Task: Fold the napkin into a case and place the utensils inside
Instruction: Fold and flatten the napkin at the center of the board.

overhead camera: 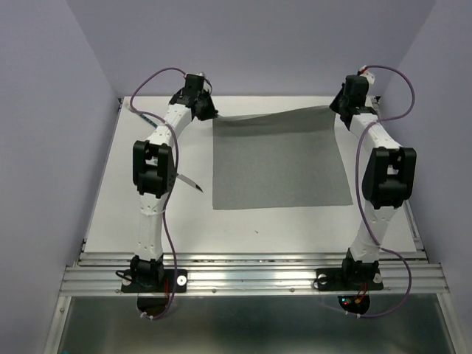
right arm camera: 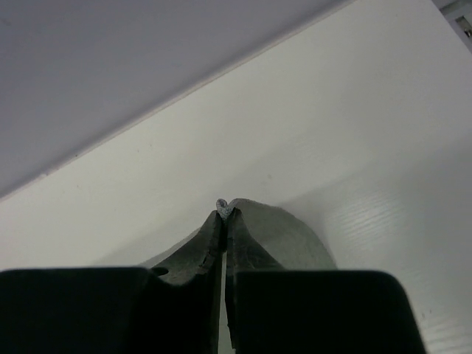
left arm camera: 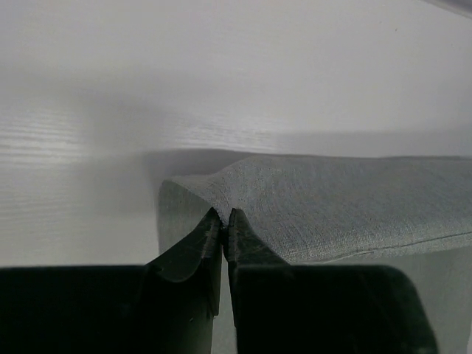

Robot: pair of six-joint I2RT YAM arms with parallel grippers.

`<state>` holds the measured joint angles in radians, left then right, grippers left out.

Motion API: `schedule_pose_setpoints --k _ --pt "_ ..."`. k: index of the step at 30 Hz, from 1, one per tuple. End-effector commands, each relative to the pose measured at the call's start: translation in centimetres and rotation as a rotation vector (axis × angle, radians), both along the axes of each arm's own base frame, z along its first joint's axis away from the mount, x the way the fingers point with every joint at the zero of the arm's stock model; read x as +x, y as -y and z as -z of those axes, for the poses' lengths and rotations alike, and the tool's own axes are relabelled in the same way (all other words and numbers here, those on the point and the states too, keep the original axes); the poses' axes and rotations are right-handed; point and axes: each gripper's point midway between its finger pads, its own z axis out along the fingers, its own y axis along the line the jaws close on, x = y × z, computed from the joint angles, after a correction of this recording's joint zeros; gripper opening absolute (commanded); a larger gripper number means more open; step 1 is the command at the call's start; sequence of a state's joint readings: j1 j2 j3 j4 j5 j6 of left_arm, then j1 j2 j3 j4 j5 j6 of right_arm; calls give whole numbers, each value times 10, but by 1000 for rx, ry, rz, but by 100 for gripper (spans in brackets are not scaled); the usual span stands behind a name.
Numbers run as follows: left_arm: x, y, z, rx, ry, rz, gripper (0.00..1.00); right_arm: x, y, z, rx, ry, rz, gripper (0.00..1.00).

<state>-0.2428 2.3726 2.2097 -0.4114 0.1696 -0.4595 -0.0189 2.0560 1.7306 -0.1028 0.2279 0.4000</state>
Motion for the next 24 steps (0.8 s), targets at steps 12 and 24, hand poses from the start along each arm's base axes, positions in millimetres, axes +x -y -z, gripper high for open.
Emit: schedule_pose_setpoints --k 12,24 --pt "-121 -17 -55 17 2 58 0 -148 9 -17 94 -72 40 1" --pt "-225 6 -5 -3 -84 81 0 -243 -5 57 186 -231 37 1"
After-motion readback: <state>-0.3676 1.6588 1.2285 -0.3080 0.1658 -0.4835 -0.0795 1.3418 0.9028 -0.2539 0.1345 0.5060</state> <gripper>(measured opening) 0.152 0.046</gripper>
